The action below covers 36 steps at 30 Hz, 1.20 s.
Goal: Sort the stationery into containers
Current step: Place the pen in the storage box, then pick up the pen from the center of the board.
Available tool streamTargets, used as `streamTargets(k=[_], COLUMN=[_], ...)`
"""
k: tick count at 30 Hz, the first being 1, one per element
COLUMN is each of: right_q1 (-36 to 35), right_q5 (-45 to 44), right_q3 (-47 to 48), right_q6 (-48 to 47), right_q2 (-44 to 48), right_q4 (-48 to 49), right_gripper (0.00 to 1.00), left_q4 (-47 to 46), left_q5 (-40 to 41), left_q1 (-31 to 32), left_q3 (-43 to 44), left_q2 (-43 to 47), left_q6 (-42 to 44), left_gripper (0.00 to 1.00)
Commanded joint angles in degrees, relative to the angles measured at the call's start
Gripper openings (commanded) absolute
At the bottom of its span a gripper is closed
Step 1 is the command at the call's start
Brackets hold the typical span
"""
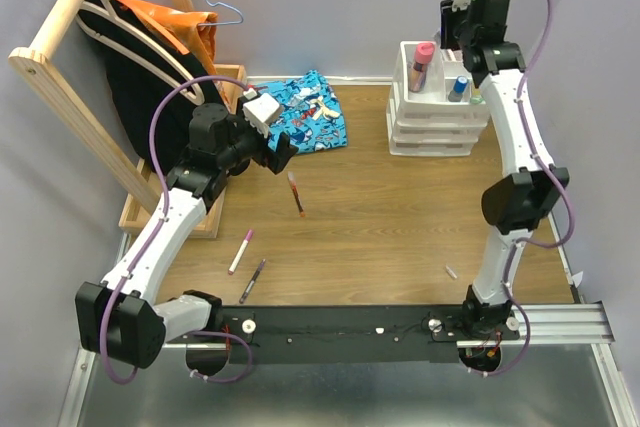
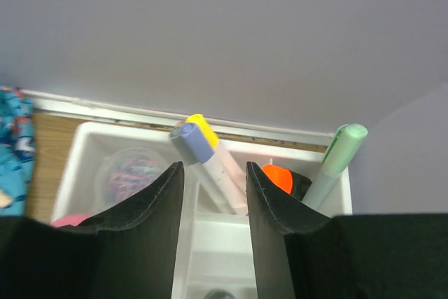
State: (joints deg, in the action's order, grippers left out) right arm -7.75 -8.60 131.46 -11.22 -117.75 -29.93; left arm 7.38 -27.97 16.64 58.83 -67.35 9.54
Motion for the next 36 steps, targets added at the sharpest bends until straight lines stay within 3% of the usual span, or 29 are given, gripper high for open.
streamTargets(k=[1, 4, 7, 12, 18, 26, 36], right_q1=[0.5, -0.9, -7.2, -15.7, -22.4, -31.6, -36.0], right_q5=[19.0, 32.3, 37.7, 37.4, 32.2, 25.2, 21.6], right_q3=[-5.0, -9.8, -9.1, -16.4, -23.1, -17.4, -13.7], right_q6=[6.2, 13.0, 15.4, 23.8, 29.1, 31.9, 31.5], right_q2=[13.3, 17.0, 14.8, 11.2, 4.3, -7.1, -16.7], right_q4=[5.3, 4.7, -4.7, -11.0, -12.4, -14.2, -14.9], right_gripper=[0.48, 0.48, 0.5, 0.48, 0.44, 0.47, 0.47], left_q4=[1.1, 4.2, 6.1, 6.0, 9.1, 18.1, 29.6], left_q5=[0.2, 1.3, 4.2, 11.9, 13.7, 14.4, 14.4], left_q1=[0.4, 0.4, 0.4, 0.2, 0.1, -0.9, -4.2], left_q3=[0.1, 1.2, 1.4, -0.2, -1.3, 1.6, 1.6], left_q2=[2.7, 3.9, 6.0, 10.7, 20.4, 30.0, 39.0], left_q6=[-0.1, 1.2, 1.9, -0.1, 0.2, 1.2, 1.4], left_gripper=[0.99, 0.99, 0.99, 0.99, 0.99, 0.99, 0.99])
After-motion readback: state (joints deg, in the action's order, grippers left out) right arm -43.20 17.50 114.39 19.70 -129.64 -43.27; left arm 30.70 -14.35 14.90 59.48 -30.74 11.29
